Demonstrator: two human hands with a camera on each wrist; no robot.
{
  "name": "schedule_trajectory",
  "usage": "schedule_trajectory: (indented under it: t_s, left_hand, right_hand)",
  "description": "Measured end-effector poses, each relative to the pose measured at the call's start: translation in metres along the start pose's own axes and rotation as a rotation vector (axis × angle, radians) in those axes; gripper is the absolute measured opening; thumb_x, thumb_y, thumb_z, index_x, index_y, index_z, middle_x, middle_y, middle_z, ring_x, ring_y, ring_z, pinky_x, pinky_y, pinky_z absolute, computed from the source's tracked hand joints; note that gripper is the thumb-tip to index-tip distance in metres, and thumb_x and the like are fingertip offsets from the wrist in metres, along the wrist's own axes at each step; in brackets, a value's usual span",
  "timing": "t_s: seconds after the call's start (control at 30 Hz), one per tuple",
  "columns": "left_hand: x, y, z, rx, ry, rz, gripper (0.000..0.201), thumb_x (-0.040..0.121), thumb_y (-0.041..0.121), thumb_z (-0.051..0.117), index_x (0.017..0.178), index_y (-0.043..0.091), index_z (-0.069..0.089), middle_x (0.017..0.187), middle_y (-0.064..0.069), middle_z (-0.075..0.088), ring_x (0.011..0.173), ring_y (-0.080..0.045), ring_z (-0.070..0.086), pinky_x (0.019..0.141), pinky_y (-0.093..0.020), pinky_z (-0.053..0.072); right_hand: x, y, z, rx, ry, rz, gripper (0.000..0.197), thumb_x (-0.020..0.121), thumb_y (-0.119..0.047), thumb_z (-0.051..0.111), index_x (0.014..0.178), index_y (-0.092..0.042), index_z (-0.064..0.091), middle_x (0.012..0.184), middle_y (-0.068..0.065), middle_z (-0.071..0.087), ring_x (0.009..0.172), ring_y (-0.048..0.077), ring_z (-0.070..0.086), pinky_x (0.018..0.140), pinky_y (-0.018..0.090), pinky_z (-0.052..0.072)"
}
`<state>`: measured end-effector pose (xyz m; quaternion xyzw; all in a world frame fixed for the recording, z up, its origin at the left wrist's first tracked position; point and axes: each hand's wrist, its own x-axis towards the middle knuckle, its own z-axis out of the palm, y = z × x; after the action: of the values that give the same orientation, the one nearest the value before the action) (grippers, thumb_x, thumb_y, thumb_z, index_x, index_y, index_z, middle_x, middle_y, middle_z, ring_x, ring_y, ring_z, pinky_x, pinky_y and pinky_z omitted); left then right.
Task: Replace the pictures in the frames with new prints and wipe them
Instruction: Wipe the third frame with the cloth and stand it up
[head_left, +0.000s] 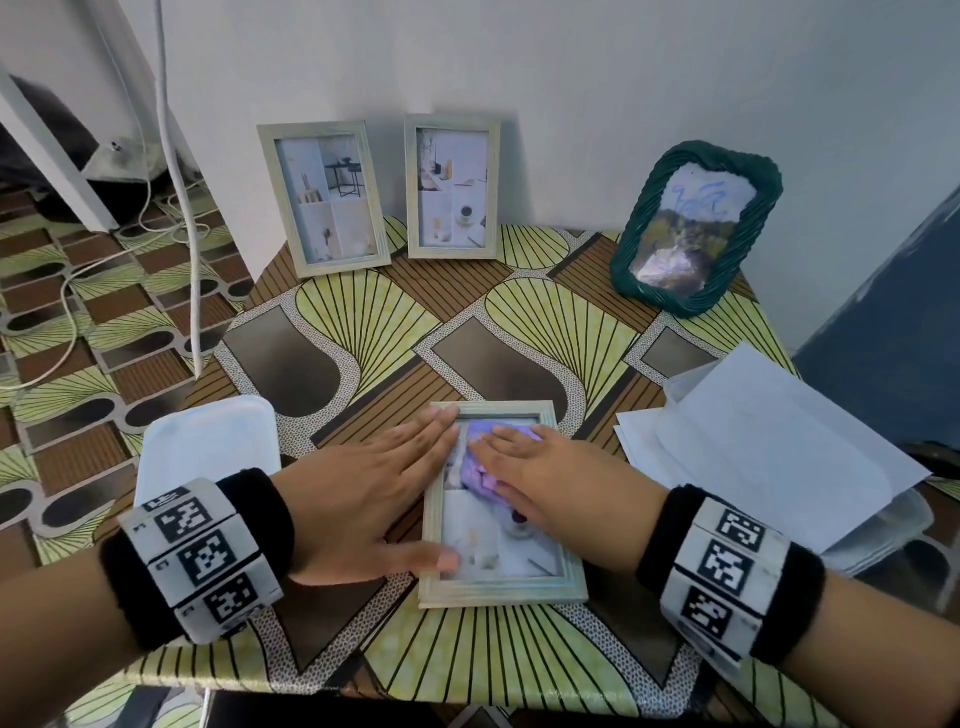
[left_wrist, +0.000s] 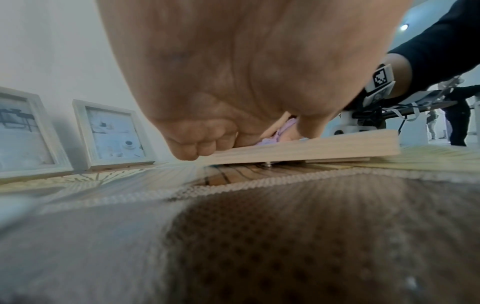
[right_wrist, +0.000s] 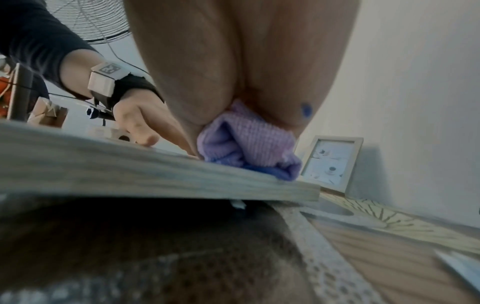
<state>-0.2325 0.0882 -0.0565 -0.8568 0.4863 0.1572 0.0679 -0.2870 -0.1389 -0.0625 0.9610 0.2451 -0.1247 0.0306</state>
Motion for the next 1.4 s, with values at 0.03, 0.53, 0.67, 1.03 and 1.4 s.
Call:
schedule_trajectory:
  t_s: [0.03,0.53,0.67,1.03,1.4]
  left_hand:
    - [0.001,-0.001,0.000,-0.001,0.011,0.009,0.099,0.082,0.087,0.006,0.146,0.022,-0.034,0.153,0.006,-0.040,0.139,0.000,-0.036,0.120,-0.027,-0.012]
    - [0.004,-0.006,0.006,0.063,0.064,0.039,0.088,0.089,0.076,-0.005,0.149,0.016,-0.027,0.157,0.001,-0.033,0.143,-0.004,-0.032,0.119,-0.030,-0.014]
    - [0.003,-0.006,0.006,0.052,0.065,0.043,0.087,0.089,0.075,-0.005,0.150,0.017,-0.027,0.157,0.001,-0.033,0.142,-0.004,-0.032,0.116,-0.029,-0.018]
    - [0.003,-0.005,0.000,0.025,-0.011,0.016,0.091,0.085,0.079,0.002,0.146,0.022,-0.034,0.153,0.006,-0.040,0.138,0.001,-0.037,0.111,-0.019,-0.023]
    - [0.005,-0.006,-0.001,-0.036,-0.072,0.024,0.097,0.082,0.082,0.006,0.146,0.022,-0.034,0.153,0.006,-0.040,0.138,0.002,-0.036,0.115,-0.020,-0.016]
  right_hand:
    - [0.003,0.000,-0.001,0.001,0.000,-0.007,0.063,0.105,-0.025,0.039,0.157,-0.013,0.006,0.165,0.003,0.011,0.151,0.016,0.009,0.121,0.033,0.011]
    - [0.016,-0.027,-0.005,0.054,0.001,0.024,0.049,0.107,-0.023,0.025,0.154,-0.007,0.018,0.163,0.011,0.015,0.150,0.023,0.011,0.118,0.038,0.018]
    - [0.006,-0.035,-0.005,0.023,-0.018,-0.044,0.051,0.107,-0.023,0.031,0.154,-0.010,0.017,0.164,0.009,0.010,0.151,0.020,0.006,0.120,0.037,0.015]
    - [-0.045,-0.016,-0.008,0.240,-0.074,-0.272,0.045,0.104,-0.013,0.036,0.147,-0.022,0.043,0.159,-0.007,0.028,0.148,0.006,0.019,0.117,0.021,0.014]
    - [-0.025,-0.014,0.012,0.083,-0.010,-0.027,0.033,0.096,-0.016,0.039,0.123,-0.020,0.057,0.146,0.002,0.049,0.132,0.021,0.050,0.104,0.040,0.044]
